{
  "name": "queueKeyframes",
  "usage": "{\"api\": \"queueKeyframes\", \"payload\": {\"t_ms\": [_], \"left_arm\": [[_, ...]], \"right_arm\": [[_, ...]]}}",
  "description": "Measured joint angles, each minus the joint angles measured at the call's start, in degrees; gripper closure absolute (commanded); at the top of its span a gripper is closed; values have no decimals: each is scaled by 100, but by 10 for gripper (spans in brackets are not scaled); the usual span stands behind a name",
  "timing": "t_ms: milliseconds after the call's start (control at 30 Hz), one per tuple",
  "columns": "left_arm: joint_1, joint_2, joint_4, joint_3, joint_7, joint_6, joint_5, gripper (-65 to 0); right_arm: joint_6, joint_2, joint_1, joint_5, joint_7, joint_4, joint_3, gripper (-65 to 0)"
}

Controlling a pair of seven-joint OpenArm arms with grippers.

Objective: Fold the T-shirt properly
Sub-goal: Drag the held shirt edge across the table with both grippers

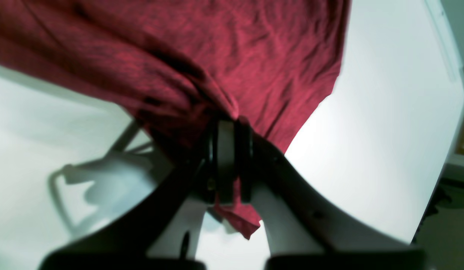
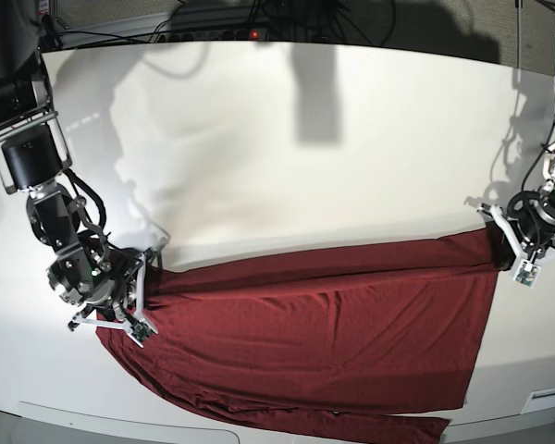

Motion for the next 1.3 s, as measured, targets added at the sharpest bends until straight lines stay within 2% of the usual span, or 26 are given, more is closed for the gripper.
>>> {"api": "queueKeyframes", "payload": {"t_ms": [233,367,467,600,633,700,733,767,833,1000,1033,1100,1167,1200,1300], "left_arm": [[-634,433,-894,-2,-260,-94,726,0],[-756,601,-1154,0,-348,-258,914,0],[-761,697,-1154,-2,-400,-256,1150,0],[-758,772,-1154,-4,-404,-302,1235,0],[-761,767,-1154,-4,-402,-302,1237,0],[-761,750,-1154,-4,-402,-297,1235,0],[-761,748,-1154,-7,-400,-295,1237,0],[-761,748,-1154,-7,-385,-286,1235,0],[-761,754,-1154,-7,-387,-286,1235,0],[-761,750,-1154,-7,-380,-286,1235,0],[-761,752,-1154,-7,-380,-286,1235,-6],[-776,752,-1154,-7,-354,-286,1226,-109],[-826,748,-1154,-7,-289,-284,1134,-186],[-861,741,-1154,-7,-223,-284,981,-206],[-1003,713,-1152,-7,151,-280,566,-211]], "right_arm": [[-35,-170,13,-37,155,-337,0,0],[-151,-203,13,-334,203,-363,0,0],[-146,-221,13,-717,358,-363,0,0],[-146,-219,13,-859,479,-363,0,0],[-146,-219,13,-872,479,-363,0,-19],[-149,-221,13,-920,592,-363,0,-170],[-160,-229,15,-931,656,-363,0,-225],[-328,-247,13,-907,713,-363,0,-248],[-872,-302,11,-955,695,-363,0,-249],[-929,-313,96,-1062,684,-365,0,-249],[-1016,-315,96,-1062,691,-363,0,-249],[-1266,-313,94,-1062,658,-365,0,-249],[-1373,-308,94,-1062,621,-365,0,-248],[-1392,-310,96,-1060,616,-365,0,-248],[-1392,-313,94,-1056,549,-363,0,-248]]}}
